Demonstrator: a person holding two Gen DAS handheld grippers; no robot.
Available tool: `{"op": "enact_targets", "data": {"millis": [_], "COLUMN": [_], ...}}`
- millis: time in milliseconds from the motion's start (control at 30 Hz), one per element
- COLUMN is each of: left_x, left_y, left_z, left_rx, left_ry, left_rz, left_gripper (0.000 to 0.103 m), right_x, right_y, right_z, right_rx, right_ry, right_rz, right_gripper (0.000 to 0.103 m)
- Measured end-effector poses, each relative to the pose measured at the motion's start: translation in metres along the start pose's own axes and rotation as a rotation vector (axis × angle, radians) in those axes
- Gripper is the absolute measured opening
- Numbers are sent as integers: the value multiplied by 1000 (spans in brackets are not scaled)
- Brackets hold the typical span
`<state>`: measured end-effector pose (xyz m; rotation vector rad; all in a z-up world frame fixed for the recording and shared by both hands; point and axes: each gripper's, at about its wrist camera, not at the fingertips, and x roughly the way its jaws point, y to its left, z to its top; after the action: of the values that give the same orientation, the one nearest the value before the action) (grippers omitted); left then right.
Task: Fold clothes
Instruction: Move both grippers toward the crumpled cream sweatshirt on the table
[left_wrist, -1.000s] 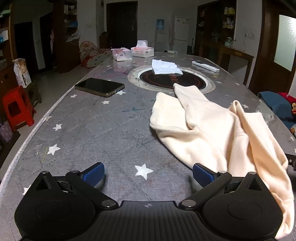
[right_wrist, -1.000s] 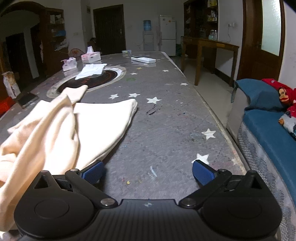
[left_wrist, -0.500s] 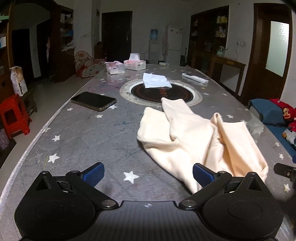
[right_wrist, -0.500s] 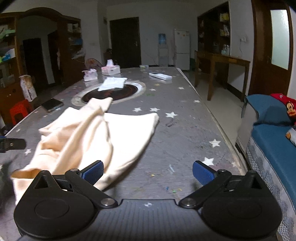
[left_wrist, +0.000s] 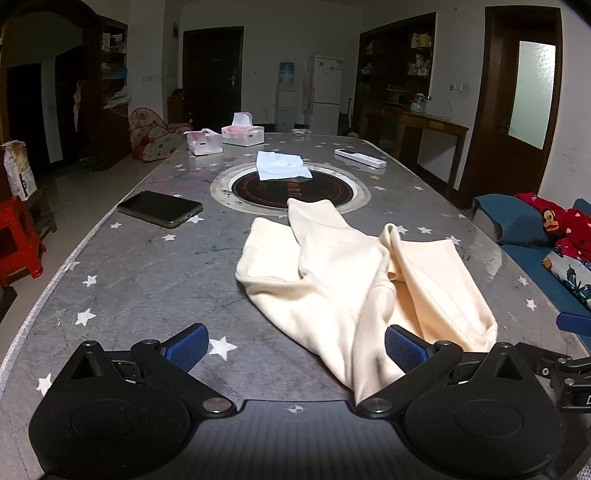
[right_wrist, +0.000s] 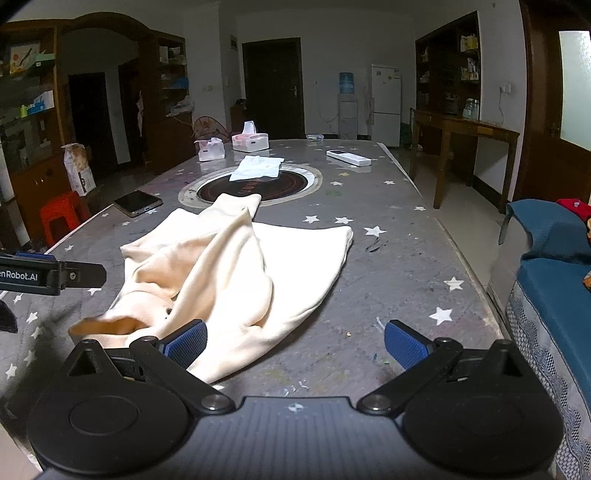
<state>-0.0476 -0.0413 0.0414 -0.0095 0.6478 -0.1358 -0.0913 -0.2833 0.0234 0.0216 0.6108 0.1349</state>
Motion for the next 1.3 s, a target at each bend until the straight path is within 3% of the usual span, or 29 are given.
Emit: {"op": "enact_targets", "data": {"millis": [633,1300], "left_x": [-9,8], "left_y": [-13,-21], "left_z": [-4,5], "left_rx": [17,48], "left_ry": [2,25], "left_rz": [-7,-12], "left_gripper": [103,103], "right_x": [-12,-2], "right_y": [13,17], "right_z": [-8,1], "right_rx": [-8,-13], "right_ry": [0,4], "right_rz": [26,55], "right_gripper": [103,103]}}
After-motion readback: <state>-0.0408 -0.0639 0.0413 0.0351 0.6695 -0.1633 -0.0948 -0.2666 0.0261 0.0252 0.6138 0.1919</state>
